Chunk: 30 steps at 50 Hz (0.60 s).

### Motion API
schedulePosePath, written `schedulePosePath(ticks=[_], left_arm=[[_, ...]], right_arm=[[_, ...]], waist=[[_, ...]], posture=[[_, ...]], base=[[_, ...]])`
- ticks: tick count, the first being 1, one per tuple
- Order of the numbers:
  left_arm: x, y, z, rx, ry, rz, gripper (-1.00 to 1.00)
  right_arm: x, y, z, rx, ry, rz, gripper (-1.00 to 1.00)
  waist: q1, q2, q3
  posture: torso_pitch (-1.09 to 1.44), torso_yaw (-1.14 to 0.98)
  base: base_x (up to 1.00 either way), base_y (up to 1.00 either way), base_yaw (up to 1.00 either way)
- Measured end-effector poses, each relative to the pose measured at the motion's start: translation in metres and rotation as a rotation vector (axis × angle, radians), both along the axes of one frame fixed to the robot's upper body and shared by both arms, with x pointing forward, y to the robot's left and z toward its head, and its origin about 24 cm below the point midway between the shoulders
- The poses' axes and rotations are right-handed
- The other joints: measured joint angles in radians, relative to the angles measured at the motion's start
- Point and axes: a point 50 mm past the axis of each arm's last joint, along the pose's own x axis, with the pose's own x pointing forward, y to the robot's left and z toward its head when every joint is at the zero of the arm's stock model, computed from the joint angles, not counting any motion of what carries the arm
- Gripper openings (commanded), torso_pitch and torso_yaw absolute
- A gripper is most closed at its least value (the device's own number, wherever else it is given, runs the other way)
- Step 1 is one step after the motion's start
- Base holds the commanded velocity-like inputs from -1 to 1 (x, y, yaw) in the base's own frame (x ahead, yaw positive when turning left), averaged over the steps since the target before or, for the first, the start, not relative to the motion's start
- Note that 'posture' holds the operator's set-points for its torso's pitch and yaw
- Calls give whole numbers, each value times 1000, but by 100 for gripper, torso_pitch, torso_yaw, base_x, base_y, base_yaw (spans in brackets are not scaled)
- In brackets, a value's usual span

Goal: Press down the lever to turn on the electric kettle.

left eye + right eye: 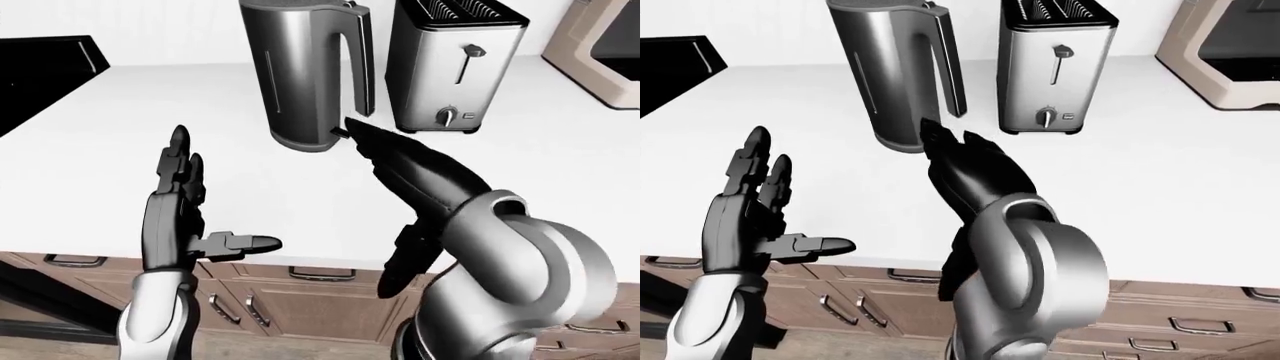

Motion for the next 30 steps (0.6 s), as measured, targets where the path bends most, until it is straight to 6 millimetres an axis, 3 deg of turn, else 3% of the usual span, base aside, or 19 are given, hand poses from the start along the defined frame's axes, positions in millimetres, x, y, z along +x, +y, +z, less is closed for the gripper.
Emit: schedulePosePath(ticks=[9, 19, 30], left_arm=[[0, 1, -2, -3, 3, 2, 100], [-1, 1, -3, -5, 0, 1, 100], [-1, 1, -4, -5, 4, 1, 100]], right_arm=[[4, 2, 13, -89, -11, -61, 100], [26, 1, 7, -146, 85, -69, 100], [35, 5, 6, -157, 111, -40, 100]], waist=[[-3, 6, 3], [-5, 7, 5], [-4, 3, 5]], posture=[[0, 0], [0, 0], [0, 0]], base=[[0, 0, 0], [0, 0, 0], [0, 0, 0]])
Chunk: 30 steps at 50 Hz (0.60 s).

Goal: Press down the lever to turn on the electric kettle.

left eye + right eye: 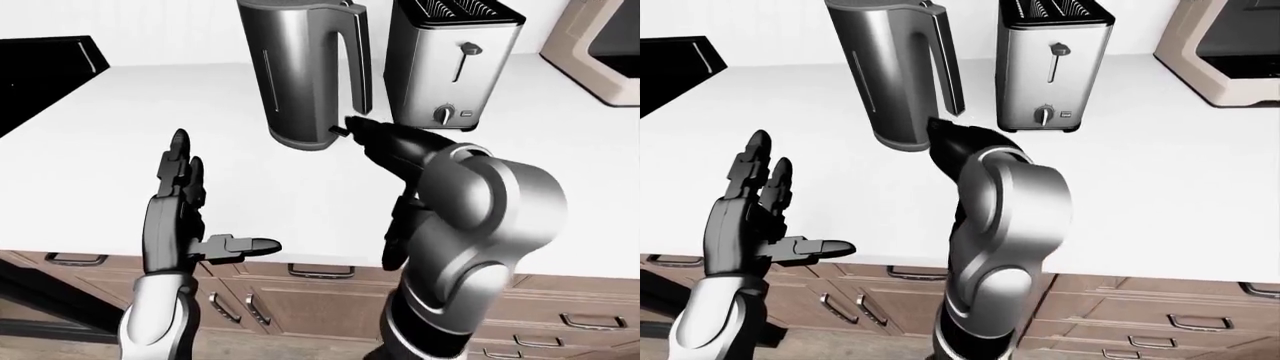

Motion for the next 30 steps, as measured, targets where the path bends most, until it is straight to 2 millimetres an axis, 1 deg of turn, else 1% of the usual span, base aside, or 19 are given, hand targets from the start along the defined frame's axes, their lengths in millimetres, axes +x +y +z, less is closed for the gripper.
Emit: schedulePosePath(ticks=[13, 20, 30], left_arm=[[-1, 1, -1, -2, 2, 2, 100], [-1, 1, -1, -2, -1, 4, 100], [-1, 1, -2, -3, 1, 3, 100]], right_arm=[[11, 3, 2, -7, 25, 12, 100], [16, 0, 2, -10, 38, 0, 100], [29, -2, 10, -32, 50, -15, 100]], waist=[[3, -4, 0], [4, -6, 0], [5, -9, 0]], posture=[[0, 0], [0, 0], [0, 0]], base=[[0, 0, 0], [0, 0, 0], [0, 0, 0]])
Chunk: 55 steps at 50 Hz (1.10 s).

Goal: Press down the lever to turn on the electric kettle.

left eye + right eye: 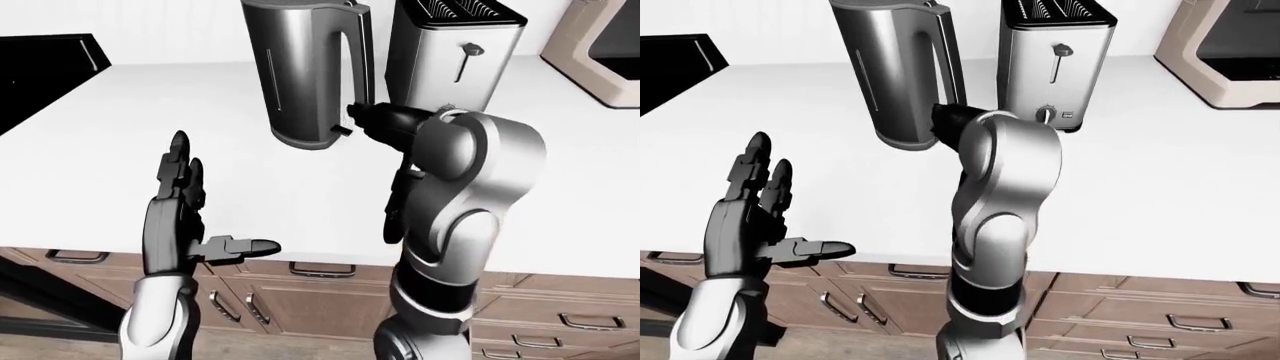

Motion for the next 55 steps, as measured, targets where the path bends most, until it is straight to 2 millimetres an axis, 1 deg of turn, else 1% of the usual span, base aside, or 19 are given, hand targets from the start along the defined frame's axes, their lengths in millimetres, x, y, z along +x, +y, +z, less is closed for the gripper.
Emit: schedulePosePath(ticks=[6, 11, 19, 26, 37, 45, 55], left_arm=[[0, 0, 0, 0, -1, 1, 100], [0, 0, -2, 0, 2, 2, 100], [-1, 0, -1, 0, 0, 2, 100], [-1, 0, -1, 0, -1, 4, 100], [0, 1, -2, -2, 0, 6, 100], [-1, 1, -3, -2, -1, 7, 100], [-1, 2, -3, -3, -1, 8, 100]], right_arm=[[5, 2, -8, -26, 28, 11, 100], [12, -4, -10, -31, 50, -1, 100], [18, -6, -7, -30, 58, -7, 100], [20, -4, -14, -33, 88, -1, 100], [26, -6, -18, -42, 121, -13, 100], [39, -9, -27, -51, 164, -33, 100], [50, -1, -26, -53, 159, -20, 100]], waist=[[2, -4, -1], [3, -8, -2], [5, -11, -3], [6, -13, -3], [7, -14, -5], [8, -14, -5], [9, -14, -6]], posture=[[0, 0], [0, 0], [0, 0], [0, 0], [0, 0], [0, 0], [0, 0]], base=[[0, 0, 0], [0, 0, 0], [0, 0, 0], [0, 0, 0], [0, 0, 0], [0, 0, 0], [0, 0, 0]])
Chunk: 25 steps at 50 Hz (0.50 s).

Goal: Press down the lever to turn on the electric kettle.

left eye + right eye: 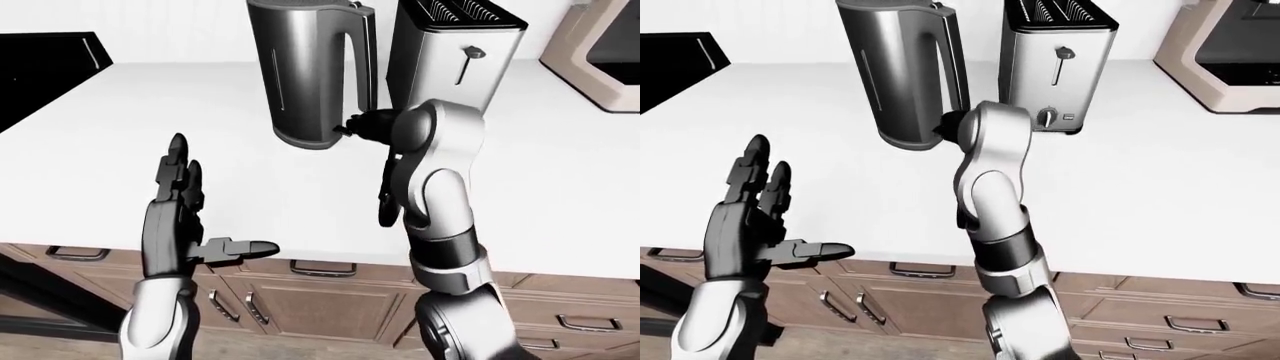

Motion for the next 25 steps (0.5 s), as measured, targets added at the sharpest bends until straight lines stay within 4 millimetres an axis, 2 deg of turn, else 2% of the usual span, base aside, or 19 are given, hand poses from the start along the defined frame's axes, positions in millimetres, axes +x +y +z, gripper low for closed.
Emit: schedulePosePath(ticks=[7, 19, 25], left_arm=[[0, 1, -1, 0, 2, 2, 100], [-1, 1, 2, -3, -9, 3, 100], [-1, 1, 1, -4, -6, 5, 100]], right_arm=[[6, 4, 4, -5, -7, 4, 100], [24, -4, -19, -17, 64, -30, 100], [30, -5, -23, -14, 71, -41, 100]], waist=[[0, 0, 0], [3, -2, -2], [4, -3, -3]], posture=[[0, 0], [0, 0], [0, 0]], base=[[0, 0, 0], [0, 0, 0], [0, 0, 0]])
